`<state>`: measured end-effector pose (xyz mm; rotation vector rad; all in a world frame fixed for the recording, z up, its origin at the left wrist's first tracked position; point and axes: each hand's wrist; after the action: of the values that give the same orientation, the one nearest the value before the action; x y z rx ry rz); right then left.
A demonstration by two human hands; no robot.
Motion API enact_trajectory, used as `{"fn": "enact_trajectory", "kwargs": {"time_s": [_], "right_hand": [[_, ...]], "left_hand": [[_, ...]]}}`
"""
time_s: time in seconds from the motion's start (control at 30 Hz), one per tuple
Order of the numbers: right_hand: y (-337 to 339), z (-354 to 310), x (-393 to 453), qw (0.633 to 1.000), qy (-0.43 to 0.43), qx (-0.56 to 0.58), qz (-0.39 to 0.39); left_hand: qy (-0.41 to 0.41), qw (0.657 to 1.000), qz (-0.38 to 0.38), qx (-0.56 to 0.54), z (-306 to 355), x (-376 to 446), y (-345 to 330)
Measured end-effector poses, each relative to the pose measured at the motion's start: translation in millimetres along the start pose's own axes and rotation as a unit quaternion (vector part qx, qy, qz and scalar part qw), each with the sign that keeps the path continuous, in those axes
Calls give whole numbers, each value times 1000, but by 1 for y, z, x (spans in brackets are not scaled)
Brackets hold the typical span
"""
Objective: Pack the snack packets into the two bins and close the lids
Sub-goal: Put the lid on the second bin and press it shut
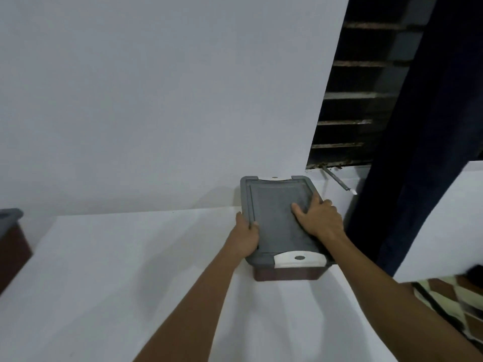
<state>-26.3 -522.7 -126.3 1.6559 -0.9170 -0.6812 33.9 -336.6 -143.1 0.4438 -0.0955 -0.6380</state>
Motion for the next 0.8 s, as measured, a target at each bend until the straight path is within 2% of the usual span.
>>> {"fn": "enact_trajectory", "kwargs": {"time_s": [0.3, 0.43, 0.67, 0.8], "right_hand": [[-10, -28, -100, 1000, -4, 1, 0], [-19, -56, -149, 1000, 25, 8, -16], [-37, -104, -214, 995, 81, 16, -62], [-31, -131, -237, 989, 131, -56, -43]], "left_hand": [[-42, 999, 1, 27, -40, -75, 59], [-45, 998, 31, 14, -64, -121, 94], [-6, 995, 93, 46, -93, -183, 152], [30, 990, 122, 63, -97, -211, 187]]}}
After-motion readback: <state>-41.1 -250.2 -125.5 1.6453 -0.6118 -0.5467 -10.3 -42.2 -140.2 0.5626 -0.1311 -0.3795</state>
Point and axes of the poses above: each hand's wrist, its own x-axis towards the middle knuckle, its own y-axis out of the back of the hand, z = x × y, and after that the axes turned 10 degrees about -y, right-handed
